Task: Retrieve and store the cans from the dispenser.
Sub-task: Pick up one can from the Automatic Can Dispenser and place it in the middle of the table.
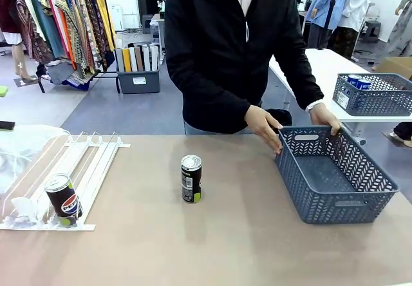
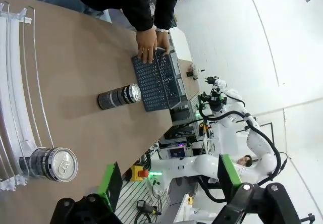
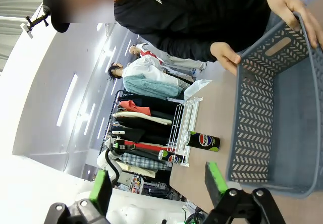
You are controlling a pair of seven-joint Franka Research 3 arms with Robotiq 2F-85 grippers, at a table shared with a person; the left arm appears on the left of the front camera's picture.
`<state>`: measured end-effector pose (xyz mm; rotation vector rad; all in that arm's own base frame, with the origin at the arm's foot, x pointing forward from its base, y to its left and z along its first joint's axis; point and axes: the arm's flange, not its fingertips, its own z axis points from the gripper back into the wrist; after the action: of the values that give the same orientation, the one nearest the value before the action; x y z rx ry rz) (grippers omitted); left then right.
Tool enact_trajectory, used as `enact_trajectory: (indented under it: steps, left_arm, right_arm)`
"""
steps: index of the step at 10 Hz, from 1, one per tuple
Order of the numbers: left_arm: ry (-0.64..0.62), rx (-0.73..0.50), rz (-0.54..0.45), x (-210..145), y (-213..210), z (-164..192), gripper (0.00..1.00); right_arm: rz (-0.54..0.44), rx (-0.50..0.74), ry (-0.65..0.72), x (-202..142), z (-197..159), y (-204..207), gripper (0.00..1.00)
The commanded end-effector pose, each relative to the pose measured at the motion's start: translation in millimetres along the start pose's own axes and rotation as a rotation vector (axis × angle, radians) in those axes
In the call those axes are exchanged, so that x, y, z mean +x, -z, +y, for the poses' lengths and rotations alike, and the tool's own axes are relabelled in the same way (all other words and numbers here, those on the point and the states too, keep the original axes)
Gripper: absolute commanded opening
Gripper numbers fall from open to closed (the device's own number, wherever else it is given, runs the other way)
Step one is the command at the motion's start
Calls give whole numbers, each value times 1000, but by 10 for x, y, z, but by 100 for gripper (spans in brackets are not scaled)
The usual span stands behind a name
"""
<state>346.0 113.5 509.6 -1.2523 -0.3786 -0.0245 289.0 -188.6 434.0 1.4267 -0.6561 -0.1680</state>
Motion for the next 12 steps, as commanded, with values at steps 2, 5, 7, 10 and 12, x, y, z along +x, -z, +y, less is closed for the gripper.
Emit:
enact_trajectory:
  steps: [2,5,7,10,12]
  left_arm:
    - [22,-22,-7,-2,-8,-7,100]
    - [0,0,-1,-1,-3,0,100]
    - [95,247,224,3,116,-250,100]
    - [14,677,460,-104,458,-569,100]
    - [-53,907,510,-54,887,-686,100]
  right_arm:
    - [3,6,-5,17,42,3,100]
    - [3,6,-5,17,42,3,100]
    - [3,6,-5,17,42,3,100]
    - [3,6,-5,17,42,3,100]
    - [3,6,-5,17,42,3,100]
